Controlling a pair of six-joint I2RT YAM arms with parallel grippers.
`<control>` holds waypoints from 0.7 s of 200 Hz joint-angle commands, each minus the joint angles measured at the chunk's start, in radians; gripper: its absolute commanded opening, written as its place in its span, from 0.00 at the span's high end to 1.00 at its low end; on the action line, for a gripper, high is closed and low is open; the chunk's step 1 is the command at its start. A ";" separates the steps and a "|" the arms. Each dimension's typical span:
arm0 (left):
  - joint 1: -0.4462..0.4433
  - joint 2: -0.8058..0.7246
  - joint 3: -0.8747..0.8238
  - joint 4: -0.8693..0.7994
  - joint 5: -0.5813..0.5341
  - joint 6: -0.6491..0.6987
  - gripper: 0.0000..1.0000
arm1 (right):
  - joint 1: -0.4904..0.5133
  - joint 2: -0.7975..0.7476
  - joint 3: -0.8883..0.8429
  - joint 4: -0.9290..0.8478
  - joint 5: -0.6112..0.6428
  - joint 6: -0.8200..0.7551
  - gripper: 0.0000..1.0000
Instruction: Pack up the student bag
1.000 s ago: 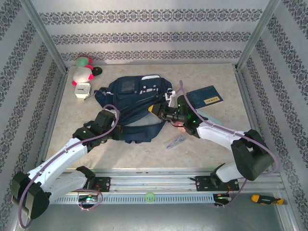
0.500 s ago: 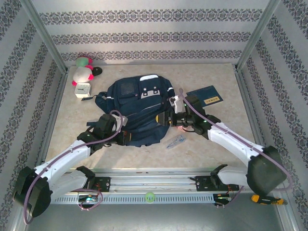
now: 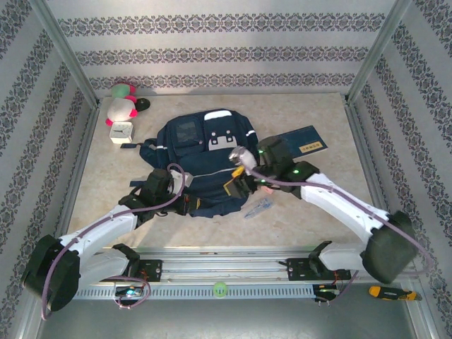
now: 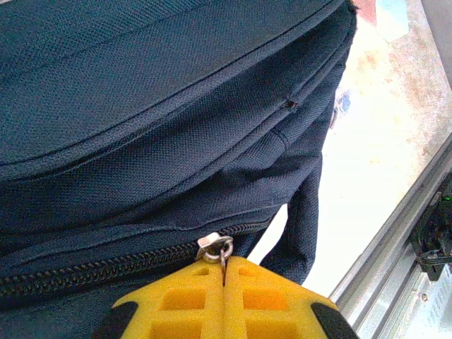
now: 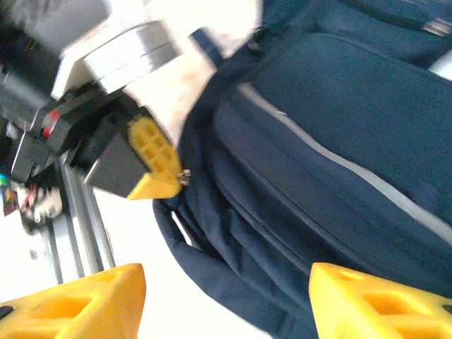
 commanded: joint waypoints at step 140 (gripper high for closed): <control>0.007 -0.059 -0.009 0.088 0.085 -0.180 1.00 | 0.113 0.468 0.160 0.023 -0.020 -0.514 0.77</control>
